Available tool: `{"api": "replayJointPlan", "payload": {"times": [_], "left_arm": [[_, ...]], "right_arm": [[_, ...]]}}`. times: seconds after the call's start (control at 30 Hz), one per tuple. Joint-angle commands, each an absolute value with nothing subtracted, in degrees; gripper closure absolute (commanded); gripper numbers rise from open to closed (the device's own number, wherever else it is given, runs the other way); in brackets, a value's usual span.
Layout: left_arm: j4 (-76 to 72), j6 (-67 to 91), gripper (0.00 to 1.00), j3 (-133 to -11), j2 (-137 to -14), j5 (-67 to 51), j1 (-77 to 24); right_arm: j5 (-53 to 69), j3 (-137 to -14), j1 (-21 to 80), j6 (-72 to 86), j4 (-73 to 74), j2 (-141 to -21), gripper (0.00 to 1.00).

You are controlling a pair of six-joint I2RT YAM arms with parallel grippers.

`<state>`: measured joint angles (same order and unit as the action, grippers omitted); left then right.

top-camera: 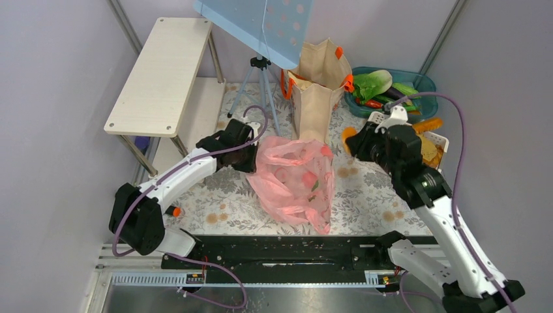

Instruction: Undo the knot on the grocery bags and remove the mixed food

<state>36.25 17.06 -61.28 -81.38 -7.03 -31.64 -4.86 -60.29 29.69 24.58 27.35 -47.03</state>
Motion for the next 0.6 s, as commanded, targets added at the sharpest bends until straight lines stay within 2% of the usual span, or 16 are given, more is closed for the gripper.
{"api": "replayJointPlan", "payload": {"times": [0.0,0.1,0.2,0.3,0.47,0.57], "left_arm": [[34.03,11.11,1.0,-60.88,-77.11,3.1,-31.43],[34.72,8.7,1.0,-60.33,-75.9,9.35,-31.45],[34.74,8.18,1.0,-60.07,-74.62,9.11,-31.46],[34.73,8.17,1.0,-59.8,-73.99,8.16,-31.42],[35.05,8.09,1.0,-59.88,-74.64,6.67,-31.43],[35.41,8.0,1.0,-60.12,-75.26,6.67,-31.4]], "right_arm": [[-3.58,-59.51,17.17,21.95,24.72,-51.99,0.8],[-6.64,-58.7,10.63,21.89,19.99,-58.28,0.79],[-10.44,-58.5,6.27,22.46,12.72,-65.64,0.79],[-15.91,-59.34,4.33,23.17,6.93,-72.53,0.72],[-21.74,-62.38,2.54,23.16,2.49,-81.83,0.72],[-20.75,-63.1,1.02,23.86,1.46,-85.41,0.7]]}}
